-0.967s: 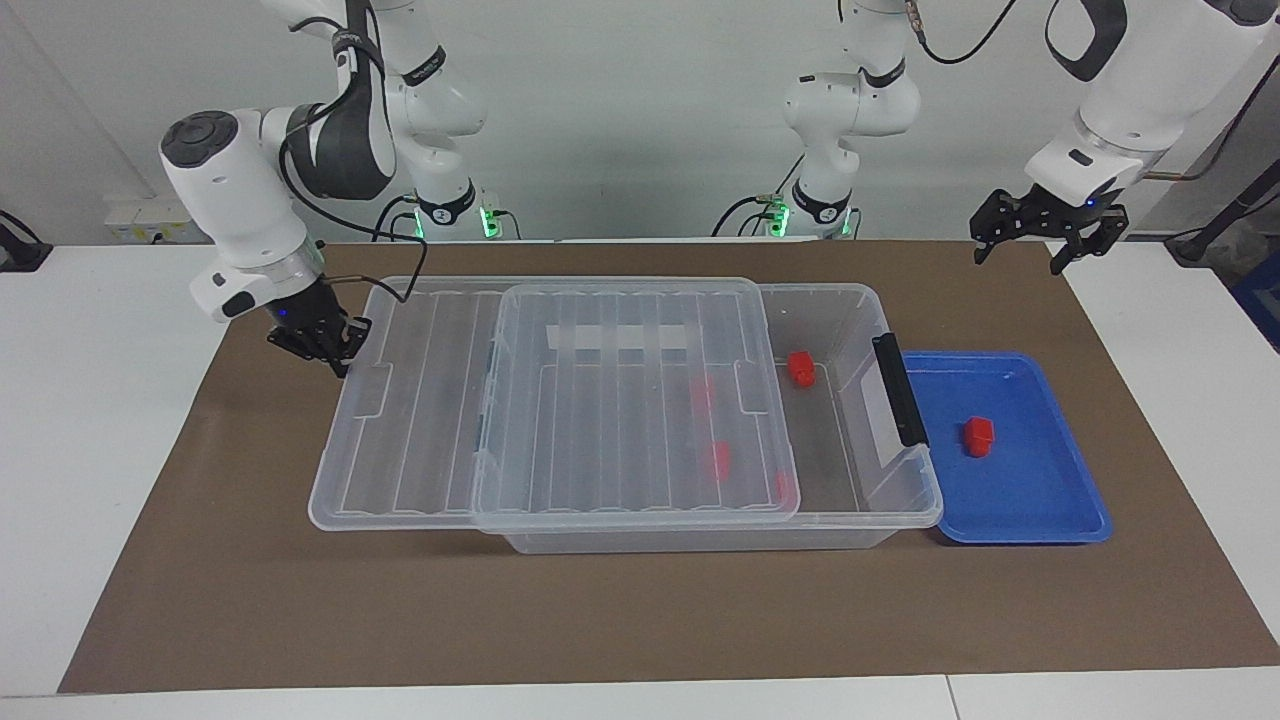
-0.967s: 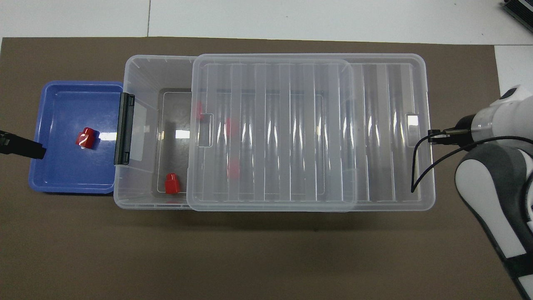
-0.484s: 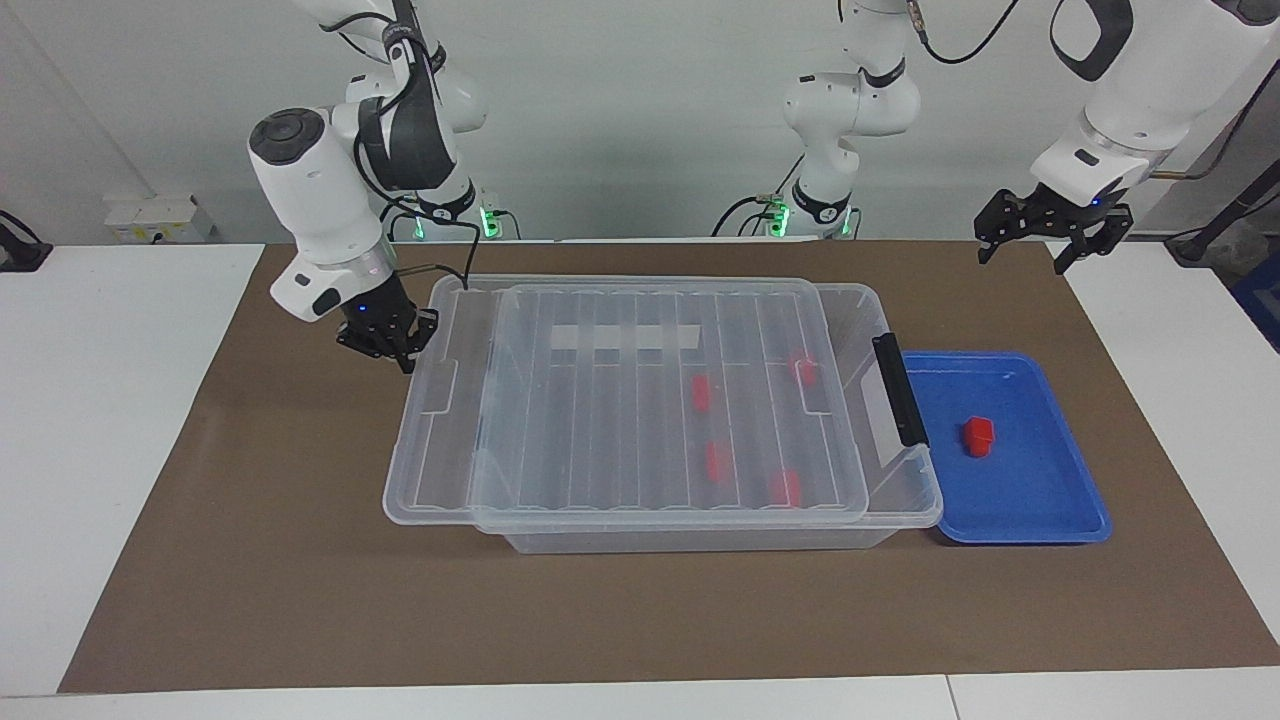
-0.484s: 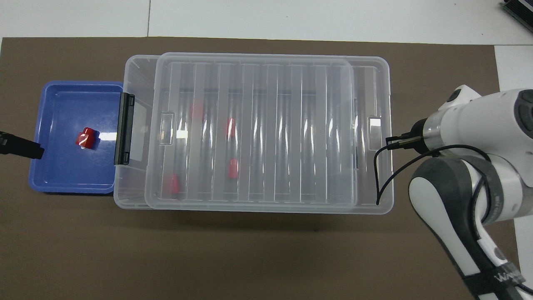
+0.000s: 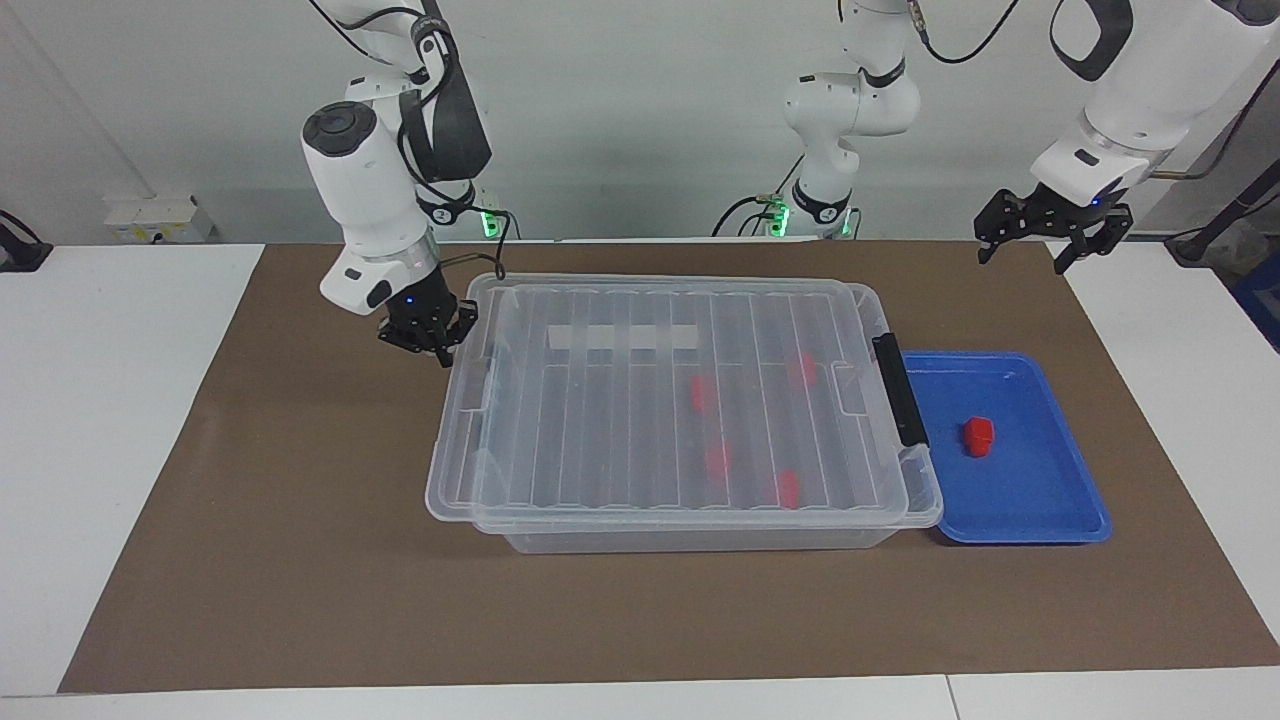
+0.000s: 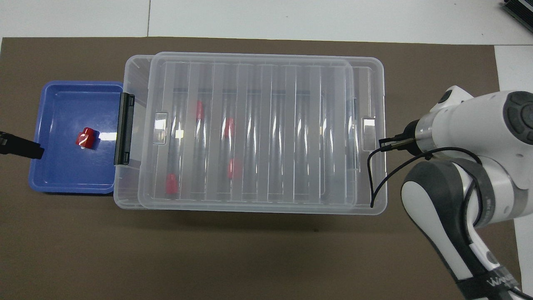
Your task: Place red block in blue tray from box
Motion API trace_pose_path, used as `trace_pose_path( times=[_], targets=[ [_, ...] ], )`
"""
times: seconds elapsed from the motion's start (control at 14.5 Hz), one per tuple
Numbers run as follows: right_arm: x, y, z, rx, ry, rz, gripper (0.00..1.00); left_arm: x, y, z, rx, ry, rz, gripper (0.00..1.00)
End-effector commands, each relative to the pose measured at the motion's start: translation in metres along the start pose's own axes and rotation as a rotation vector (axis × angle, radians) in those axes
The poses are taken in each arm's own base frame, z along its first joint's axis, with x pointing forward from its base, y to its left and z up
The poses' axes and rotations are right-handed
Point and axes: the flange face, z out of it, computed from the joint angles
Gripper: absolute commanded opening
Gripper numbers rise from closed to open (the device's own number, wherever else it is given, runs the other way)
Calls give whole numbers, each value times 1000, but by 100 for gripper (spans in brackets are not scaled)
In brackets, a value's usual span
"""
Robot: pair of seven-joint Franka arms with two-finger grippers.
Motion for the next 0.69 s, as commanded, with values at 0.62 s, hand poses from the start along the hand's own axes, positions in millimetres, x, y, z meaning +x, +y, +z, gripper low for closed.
trace_pose_path(
  times=[0.62],
  targets=[
    [-2,2,-12,15,28,43,0,-5,0,-5,4,0,-12,100]
  ],
)
